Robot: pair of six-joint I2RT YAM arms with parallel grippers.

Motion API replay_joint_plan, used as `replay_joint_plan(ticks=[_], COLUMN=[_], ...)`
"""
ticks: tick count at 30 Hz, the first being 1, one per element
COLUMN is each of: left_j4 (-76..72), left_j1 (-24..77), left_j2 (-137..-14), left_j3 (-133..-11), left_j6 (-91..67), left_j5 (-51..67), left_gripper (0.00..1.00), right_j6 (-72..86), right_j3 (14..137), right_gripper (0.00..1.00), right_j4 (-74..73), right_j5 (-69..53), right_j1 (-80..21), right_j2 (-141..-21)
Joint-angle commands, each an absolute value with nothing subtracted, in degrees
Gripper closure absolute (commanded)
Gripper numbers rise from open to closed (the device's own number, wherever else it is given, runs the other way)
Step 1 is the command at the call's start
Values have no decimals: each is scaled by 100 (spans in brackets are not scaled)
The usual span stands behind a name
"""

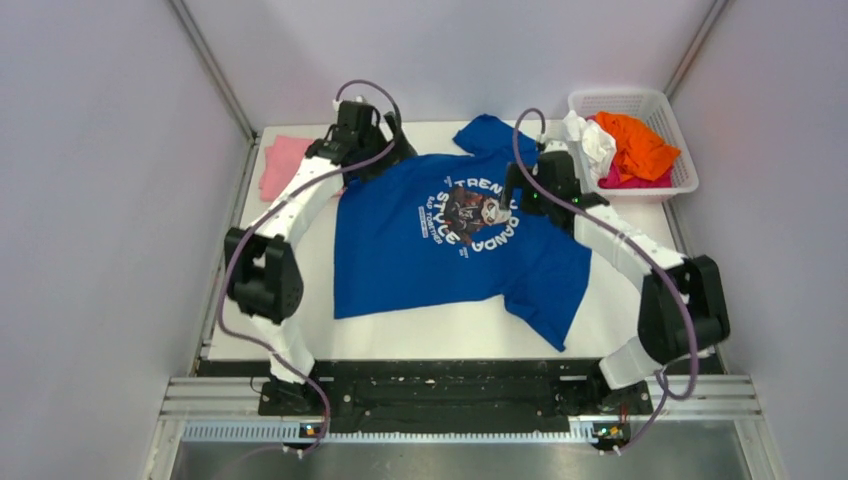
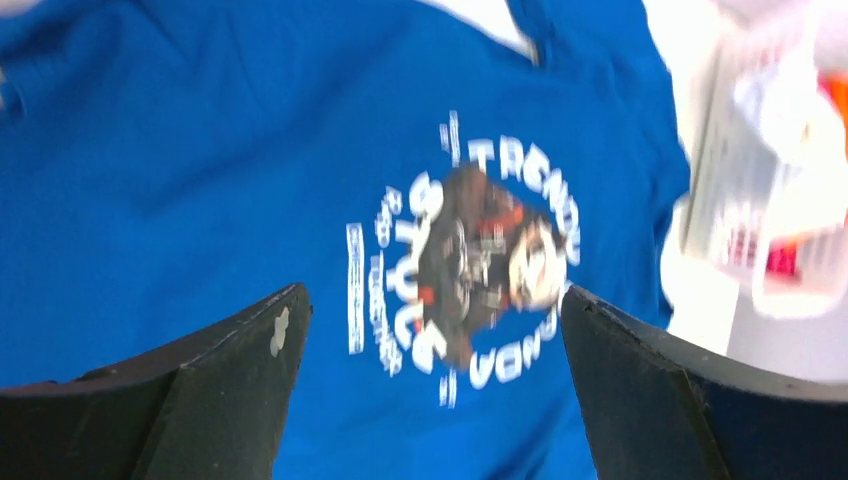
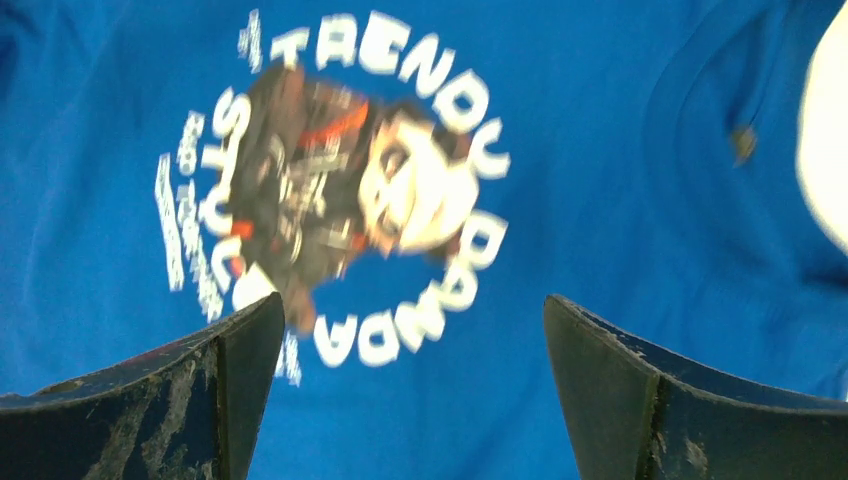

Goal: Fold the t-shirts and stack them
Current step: Flatten out the tshirt, then grab the side of the flattened tshirt closest away from the robot with both arms

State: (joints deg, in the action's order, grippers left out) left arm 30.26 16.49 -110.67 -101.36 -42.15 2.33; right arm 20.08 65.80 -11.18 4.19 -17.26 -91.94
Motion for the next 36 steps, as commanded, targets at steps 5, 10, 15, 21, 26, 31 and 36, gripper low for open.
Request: replay_joint_plan(ticks=[5, 10, 15, 21, 26, 31, 36], left_j4=[2328, 1966, 1621, 1744, 1731, 2057, 2615], left_j1=[1889, 1890, 1889, 1880, 1880, 1876, 1879], left_j2=[-8993, -8431, -8470, -8672, -8578, -8239, -7568], left_j3=[-6722, -5381, -4845, -4737, -4678, -4747, -4691], left_j6=[-3692, -3697, -3976, -4085, -4148, -4132, -4278], left_j5=[1021, 718, 764, 486, 358, 66, -422], left_gripper=[1, 1, 1, 1, 1, 1, 1], right_j6=[3283, 3345, 3458, 3727, 3737, 3524, 3532], right_j3=[4487, 3661, 3501, 3776, 4140, 4481, 4626], right_gripper=[1, 1, 1, 1, 1, 1, 1], right_j4=[-2278, -2423, -2256, -3021, -3196, -3227, -3698], right_j5=[716, 307, -173, -235, -1283, -1020, 241], right_j1=[-2747, -3111, -3481, -4341, -5099, -5328, -5175], right_j2=[-7336, -6772, -6903, -6957, -7017, -6813, -6382])
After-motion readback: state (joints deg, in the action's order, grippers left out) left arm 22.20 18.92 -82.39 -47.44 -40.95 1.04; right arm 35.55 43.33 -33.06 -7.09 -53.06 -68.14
